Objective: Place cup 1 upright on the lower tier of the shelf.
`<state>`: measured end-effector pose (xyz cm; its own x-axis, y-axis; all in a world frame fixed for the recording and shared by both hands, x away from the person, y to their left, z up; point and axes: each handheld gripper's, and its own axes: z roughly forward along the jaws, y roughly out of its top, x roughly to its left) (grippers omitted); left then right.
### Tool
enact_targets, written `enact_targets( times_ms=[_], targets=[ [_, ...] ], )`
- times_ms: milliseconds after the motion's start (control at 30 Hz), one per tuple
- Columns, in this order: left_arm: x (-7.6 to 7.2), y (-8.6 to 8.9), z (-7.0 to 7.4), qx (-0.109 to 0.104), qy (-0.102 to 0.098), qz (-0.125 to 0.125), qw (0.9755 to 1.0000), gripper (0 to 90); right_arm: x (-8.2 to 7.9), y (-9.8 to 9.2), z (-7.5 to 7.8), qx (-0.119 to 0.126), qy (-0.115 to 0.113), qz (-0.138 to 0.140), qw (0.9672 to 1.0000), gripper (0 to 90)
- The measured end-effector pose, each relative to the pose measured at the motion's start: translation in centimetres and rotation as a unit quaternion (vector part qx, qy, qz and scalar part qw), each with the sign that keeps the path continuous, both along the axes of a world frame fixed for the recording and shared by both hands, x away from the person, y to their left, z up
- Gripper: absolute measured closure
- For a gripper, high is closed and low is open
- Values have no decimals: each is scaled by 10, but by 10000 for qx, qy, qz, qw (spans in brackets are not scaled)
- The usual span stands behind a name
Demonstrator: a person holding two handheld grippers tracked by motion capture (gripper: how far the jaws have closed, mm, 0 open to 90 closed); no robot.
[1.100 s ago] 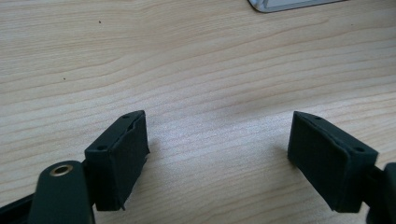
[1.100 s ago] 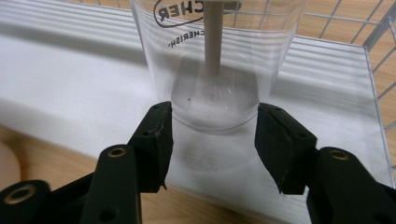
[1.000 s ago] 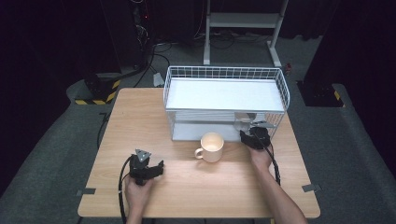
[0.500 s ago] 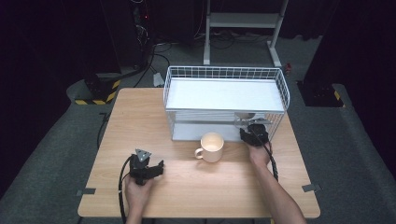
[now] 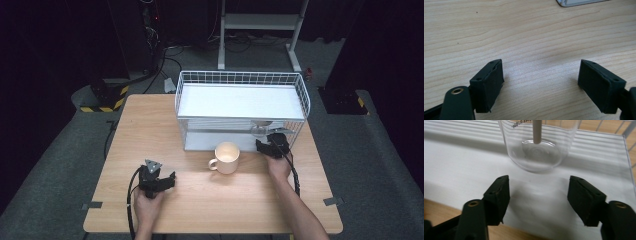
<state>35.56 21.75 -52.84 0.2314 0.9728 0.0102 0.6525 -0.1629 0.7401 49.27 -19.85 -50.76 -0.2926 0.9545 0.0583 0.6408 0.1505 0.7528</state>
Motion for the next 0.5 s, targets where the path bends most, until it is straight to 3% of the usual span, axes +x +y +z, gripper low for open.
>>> enact_targets(
  times_ms=[233,500],
  targets=[
    [0,0,0,-3,9,-2,10000,207,-12,-14,11,29,-138,163,9998,308],
    [0,0,0,-10,10,-5,10000,208,-23,-26,18,77,-278,100,9995,303]
  ],
)
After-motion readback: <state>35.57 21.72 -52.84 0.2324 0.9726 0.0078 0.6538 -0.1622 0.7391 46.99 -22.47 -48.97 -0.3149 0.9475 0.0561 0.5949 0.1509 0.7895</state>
